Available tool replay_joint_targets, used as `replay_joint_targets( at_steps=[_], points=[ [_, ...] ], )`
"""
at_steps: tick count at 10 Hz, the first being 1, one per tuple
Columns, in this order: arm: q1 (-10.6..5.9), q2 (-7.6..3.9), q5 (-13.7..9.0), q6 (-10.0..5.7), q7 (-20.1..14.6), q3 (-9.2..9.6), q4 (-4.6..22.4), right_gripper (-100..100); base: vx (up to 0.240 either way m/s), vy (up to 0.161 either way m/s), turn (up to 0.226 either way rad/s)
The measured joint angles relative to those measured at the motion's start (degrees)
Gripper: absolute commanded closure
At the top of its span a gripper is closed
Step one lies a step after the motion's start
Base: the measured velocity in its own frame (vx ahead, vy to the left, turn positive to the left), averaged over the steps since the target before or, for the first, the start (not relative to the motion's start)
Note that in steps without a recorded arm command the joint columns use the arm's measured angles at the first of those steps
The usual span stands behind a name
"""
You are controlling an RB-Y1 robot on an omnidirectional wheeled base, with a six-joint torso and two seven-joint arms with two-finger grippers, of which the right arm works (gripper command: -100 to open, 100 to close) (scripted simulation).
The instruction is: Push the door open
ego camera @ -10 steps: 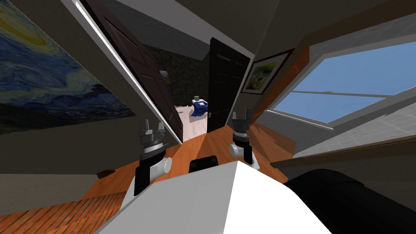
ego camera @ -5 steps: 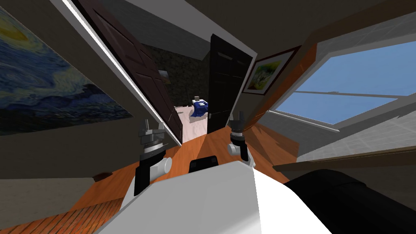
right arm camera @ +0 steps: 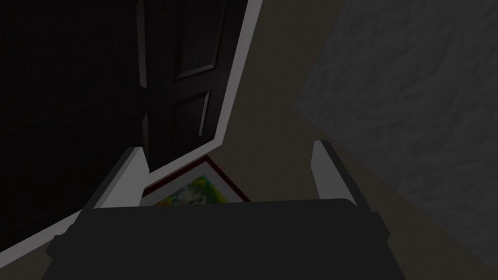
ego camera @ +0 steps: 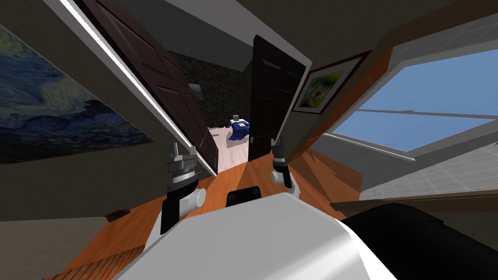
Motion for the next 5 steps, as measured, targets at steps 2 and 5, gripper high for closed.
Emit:
replay_joint_targets(
  at_steps=[2, 5],
  points=[
    [-0.63, -0.06, 0.62, -0.58, -0.28, 0.32, 2.73, -100, 0.070, -0.018, 0.013],
    [-2.03, -0.39, 1.60, -1.59, -1.00, 0.54, 7.56, -100, 0.062, -0.015, 0.013]
  ],
)
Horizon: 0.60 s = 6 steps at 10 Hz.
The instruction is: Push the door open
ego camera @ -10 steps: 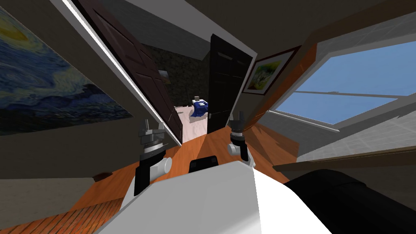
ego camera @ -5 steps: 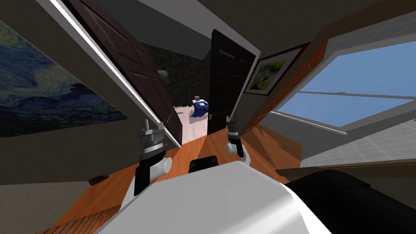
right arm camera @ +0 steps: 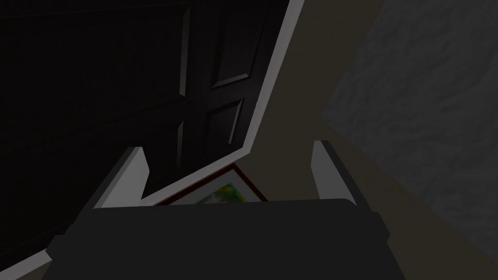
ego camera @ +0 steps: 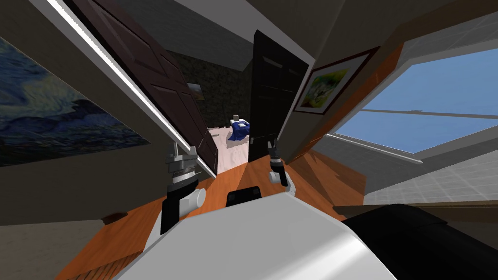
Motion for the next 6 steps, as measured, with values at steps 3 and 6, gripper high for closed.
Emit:
replay_joint_targets(
  at_steps=[3, 6],
  points=[
    [-1.31, -0.59, 0.87, -0.75, -1.05, -0.04, 4.30, -100, 0.054, -0.020, 0.009],
    [-2.40, -1.25, 1.34, -1.79, -2.01, -0.33, 8.52, -100, 0.047, -0.015, 0.009]
  ],
)
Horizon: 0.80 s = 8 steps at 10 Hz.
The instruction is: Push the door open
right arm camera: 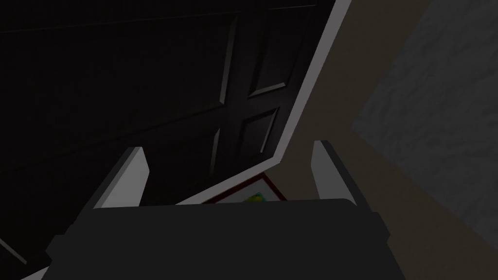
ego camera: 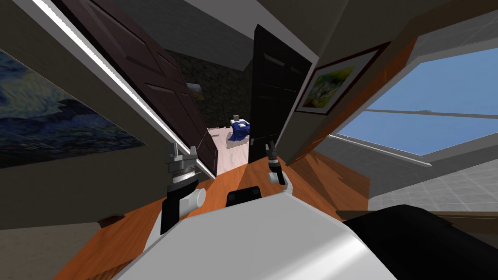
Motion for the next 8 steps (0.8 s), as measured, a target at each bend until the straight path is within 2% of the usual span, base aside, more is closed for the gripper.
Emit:
replay_joint_targets(
  at_steps=[2, 8],
  points=[
    [-1.70, -0.28, 0.84, -0.42, -0.57, 0.04, 3.52, -100, 0.072, -0.019, 0.016],
    [-4.34, -0.88, 2.50, -2.06, -2.15, 0.14, 12.57, -100, 0.051, -0.018, 0.010]
  ],
)
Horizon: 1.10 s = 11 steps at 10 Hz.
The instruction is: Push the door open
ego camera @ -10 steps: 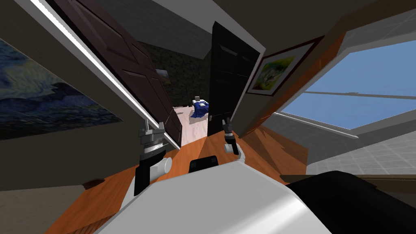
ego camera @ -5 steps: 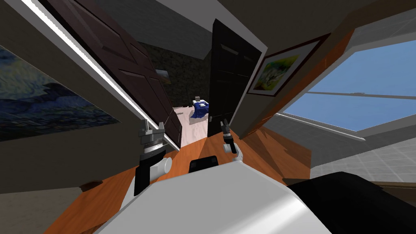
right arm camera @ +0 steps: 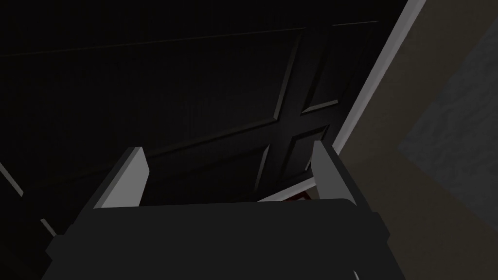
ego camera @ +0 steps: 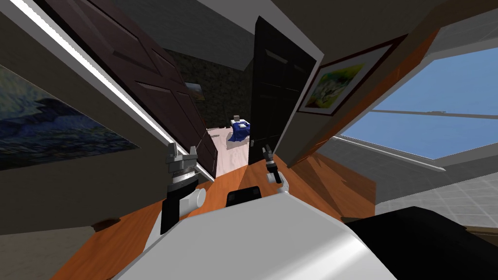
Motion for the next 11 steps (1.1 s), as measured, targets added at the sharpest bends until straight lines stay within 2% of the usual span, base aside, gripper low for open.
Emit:
replay_joint_targets(
  at_steps=[3, 5, 11],
  points=[
    [-1.42, -0.39, 0.66, -0.80, -0.75, -0.10, 4.17, -100, 0.047, -0.017, 0.010],
    [-2.24, -0.69, 1.20, -0.60, -1.38, -0.07, 6.25, -100, 0.051, -0.016, 0.010],
    [-5.36, -1.32, 3.03, -2.69, -3.05, -0.08, 15.74, -100, 0.058, -0.018, 0.012]
  ],
)
